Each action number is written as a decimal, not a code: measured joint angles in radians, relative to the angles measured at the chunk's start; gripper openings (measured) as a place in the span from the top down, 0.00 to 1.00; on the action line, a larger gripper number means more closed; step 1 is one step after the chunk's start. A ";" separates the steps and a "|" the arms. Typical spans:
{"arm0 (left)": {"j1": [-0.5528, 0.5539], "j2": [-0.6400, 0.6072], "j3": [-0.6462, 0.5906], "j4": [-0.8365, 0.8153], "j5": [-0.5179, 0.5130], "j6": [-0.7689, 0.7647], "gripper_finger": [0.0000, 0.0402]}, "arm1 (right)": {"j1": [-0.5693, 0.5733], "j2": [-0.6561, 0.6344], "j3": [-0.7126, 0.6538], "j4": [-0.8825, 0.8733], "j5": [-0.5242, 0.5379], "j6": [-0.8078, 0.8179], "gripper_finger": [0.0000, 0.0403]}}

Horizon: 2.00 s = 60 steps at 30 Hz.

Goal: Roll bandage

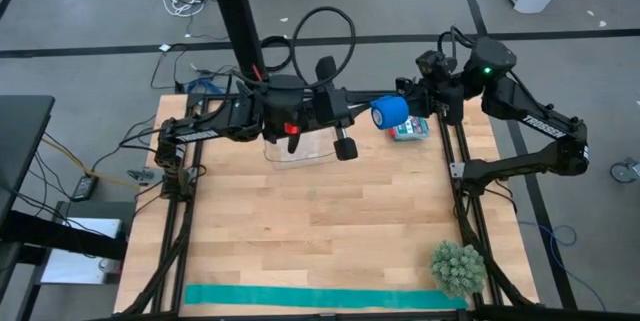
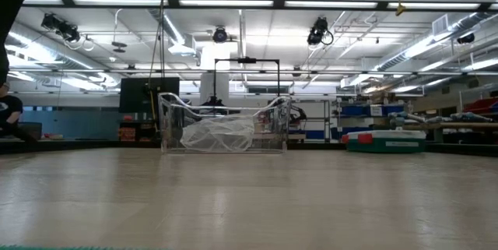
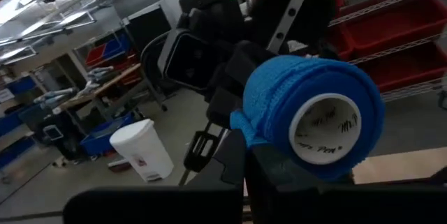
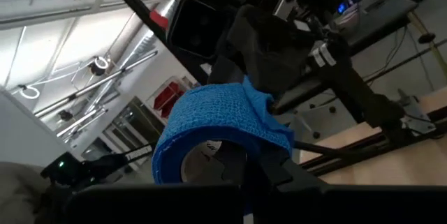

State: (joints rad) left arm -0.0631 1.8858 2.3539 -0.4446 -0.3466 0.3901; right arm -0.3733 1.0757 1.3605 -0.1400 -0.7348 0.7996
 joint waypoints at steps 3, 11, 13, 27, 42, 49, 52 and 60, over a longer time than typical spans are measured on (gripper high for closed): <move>0.000 0.000 0.000 0.013 0.000 0.003 0.99 | 0.000 0.008 0.001 -0.014 -0.004 -0.015 1.00; -0.002 0.000 0.001 0.043 0.041 0.026 0.89 | 0.000 0.017 -0.001 -0.032 -0.021 -0.026 1.00; -0.004 -0.004 0.003 0.053 0.045 0.026 0.82 | -0.001 0.022 -0.003 -0.040 -0.012 -0.031 1.00; -0.004 -0.033 0.003 -0.028 -0.237 -0.098 0.62 | -0.003 0.021 -0.004 -0.034 -0.019 -0.034 1.00; -0.124 -0.049 0.002 -0.263 -0.129 -0.098 0.62 | 0.013 0.019 -0.088 -0.303 -0.059 0.117 1.00; -0.181 -0.041 -0.050 -0.347 -0.198 -0.278 0.62 | 0.039 0.018 -0.232 -0.263 -0.006 0.174 1.00; -0.196 -0.039 -0.052 -0.393 -0.201 -0.386 0.62 | 0.063 0.019 -0.326 -0.149 -0.007 0.273 1.00; -0.245 -0.038 -0.114 -0.377 -0.211 -0.530 0.62 | 0.136 0.019 -0.604 0.249 0.008 0.523 1.00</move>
State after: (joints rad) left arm -0.3084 1.8477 2.2399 -0.8220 -0.5575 -0.1403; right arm -0.2372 1.0946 0.7564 0.1088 -0.7266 1.3225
